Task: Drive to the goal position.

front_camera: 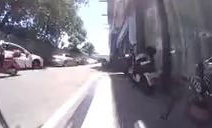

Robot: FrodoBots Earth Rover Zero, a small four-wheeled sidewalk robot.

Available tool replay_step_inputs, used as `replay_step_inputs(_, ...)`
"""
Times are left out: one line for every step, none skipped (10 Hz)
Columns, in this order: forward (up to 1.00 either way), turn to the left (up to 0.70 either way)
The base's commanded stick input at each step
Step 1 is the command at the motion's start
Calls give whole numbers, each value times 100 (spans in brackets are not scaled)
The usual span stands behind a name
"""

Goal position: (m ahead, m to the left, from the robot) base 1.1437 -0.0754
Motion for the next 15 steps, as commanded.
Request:
replay_step_inputs(45, -27)
replay_step_inputs(45, -27)
replay_step_inputs(45, -27)
replay_step_inputs(45, -27)
replay_step_inputs(45, -27)
replay_step_inputs(45, -27)
replay_step_inputs(45, -27)
replay_step_inputs(45, -27)
replay_step_inputs(45, -27)
replay_step_inputs(45, -27)
replay_step_inputs(45, -27)
replay_step_inputs(45, -27)
replay_step_inputs(45, -27)
replay_step_inputs(45, -15)
replay_step_inputs(45, 23)
